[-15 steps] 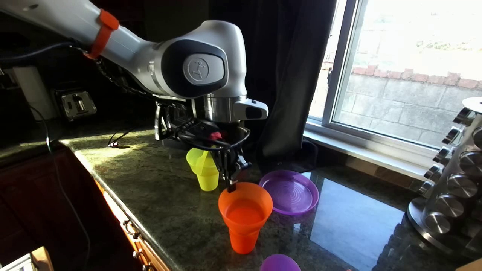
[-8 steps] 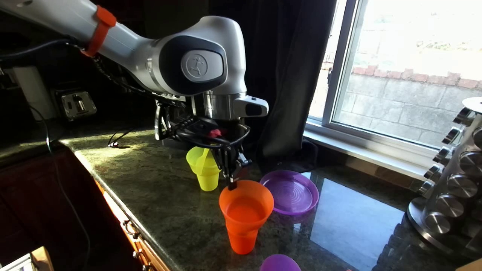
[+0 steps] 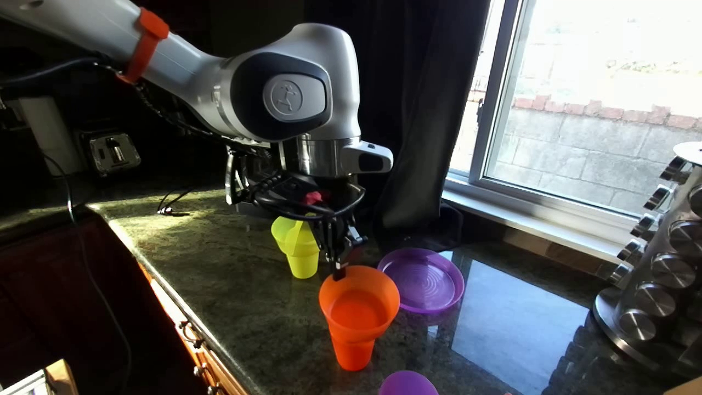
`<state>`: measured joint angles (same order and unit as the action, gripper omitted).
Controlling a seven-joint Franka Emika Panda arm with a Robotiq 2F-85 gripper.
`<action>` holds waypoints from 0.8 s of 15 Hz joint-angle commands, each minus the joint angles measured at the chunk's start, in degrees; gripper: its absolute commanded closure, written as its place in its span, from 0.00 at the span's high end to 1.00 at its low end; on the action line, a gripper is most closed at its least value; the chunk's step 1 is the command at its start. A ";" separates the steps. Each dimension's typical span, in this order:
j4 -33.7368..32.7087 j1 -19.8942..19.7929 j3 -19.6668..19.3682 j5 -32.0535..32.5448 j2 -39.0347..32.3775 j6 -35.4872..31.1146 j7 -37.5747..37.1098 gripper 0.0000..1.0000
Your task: Pick up the orange bowl and place it on top of the orange cup, pick up the orange knife and place it on top of the orange bowl
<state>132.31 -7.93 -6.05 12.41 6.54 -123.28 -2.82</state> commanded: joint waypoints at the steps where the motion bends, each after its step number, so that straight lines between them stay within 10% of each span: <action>1: 1.61 -0.31 -0.46 0.86 1.07 -0.76 -0.89 0.01; 12: 1.25 0.00 -0.34 -0.61 0.63 1.09 -0.52 0.01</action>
<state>132.65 -8.22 -6.36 12.28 6.49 -123.25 -2.94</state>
